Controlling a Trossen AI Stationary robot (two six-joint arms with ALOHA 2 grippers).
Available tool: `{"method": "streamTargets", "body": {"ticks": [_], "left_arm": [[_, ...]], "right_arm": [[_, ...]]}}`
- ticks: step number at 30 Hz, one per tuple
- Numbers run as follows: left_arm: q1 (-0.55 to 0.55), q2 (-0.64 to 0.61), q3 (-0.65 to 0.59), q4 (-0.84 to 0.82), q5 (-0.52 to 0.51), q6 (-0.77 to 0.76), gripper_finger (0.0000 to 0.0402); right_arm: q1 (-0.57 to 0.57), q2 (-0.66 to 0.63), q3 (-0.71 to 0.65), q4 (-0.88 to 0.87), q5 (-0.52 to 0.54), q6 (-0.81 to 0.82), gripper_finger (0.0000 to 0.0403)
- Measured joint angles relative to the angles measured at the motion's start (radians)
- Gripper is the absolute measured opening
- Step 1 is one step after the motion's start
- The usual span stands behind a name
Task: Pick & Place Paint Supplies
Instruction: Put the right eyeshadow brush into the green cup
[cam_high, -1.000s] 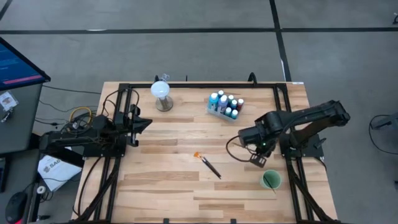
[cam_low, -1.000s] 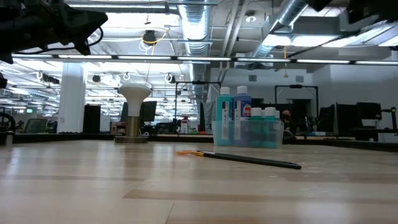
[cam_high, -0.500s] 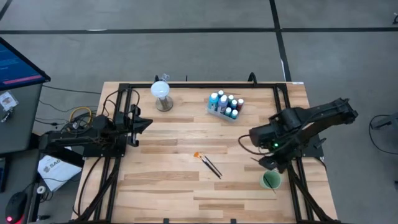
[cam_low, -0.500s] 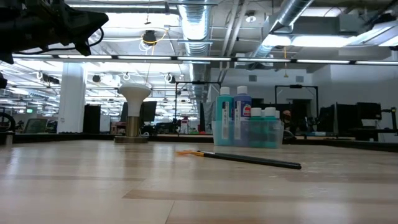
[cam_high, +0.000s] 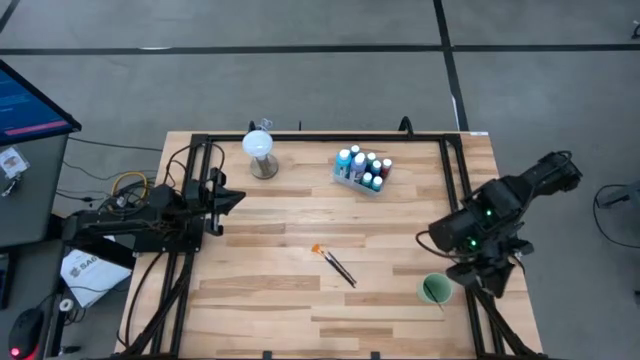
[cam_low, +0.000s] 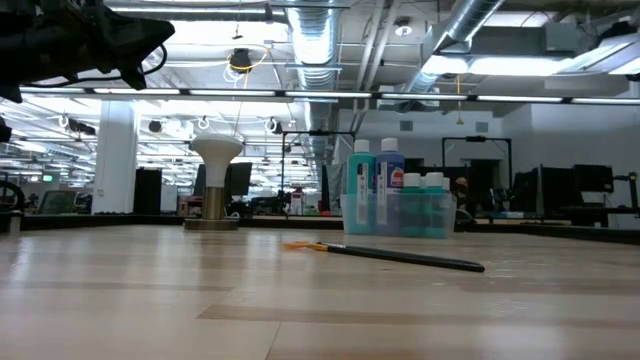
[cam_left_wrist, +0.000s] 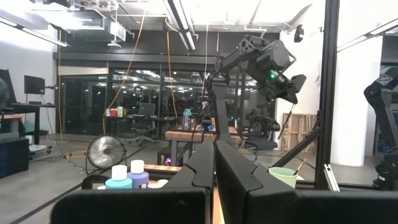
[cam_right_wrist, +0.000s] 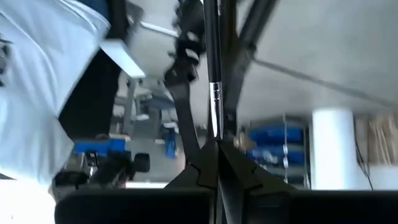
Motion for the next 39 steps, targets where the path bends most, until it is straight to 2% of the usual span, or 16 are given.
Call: {"method": "streamTargets", "body": {"ticks": [4, 12, 17, 23, 30, 34, 39], "left_arm": [[0.000, 0.000, 0.000, 0.001, 0.000, 0.000, 0.0002], [0.000, 0.000, 0.000, 0.005, 0.000, 0.000, 0.0002], [0.000, 0.000, 0.000, 0.006, 0.000, 0.000, 0.0002], [0.000, 0.000, 0.000, 0.008, 0.000, 0.000, 0.0002], [0.000, 0.000, 0.000, 0.015, 0.000, 0.000, 0.0002], [0.000, 0.005, 0.000, 0.020, 0.000, 0.000, 0.0002], [0.000, 0.013, 0.000, 0.022, 0.000, 0.000, 0.0002]], "right_arm": [[0.026, 0.000, 0.000, 0.033, -0.083, 0.083, 0.0000], [0.032, 0.032, 0.000, 0.098, -0.089, 0.148, 0.0000], [0.019, 0.116, 0.000, 0.095, -0.091, 0.020, 0.0000], [-0.029, 0.246, 0.000, -0.027, -0.110, -0.242, 0.0000], [-0.082, 0.354, -0.058, -0.019, -0.110, -0.496, 0.0000], [-0.108, 0.360, -0.069, -0.023, -0.106, -0.528, 0.0000], [-0.133, 0.301, -0.092, -0.024, -0.105, -0.434, 0.0000]]}}
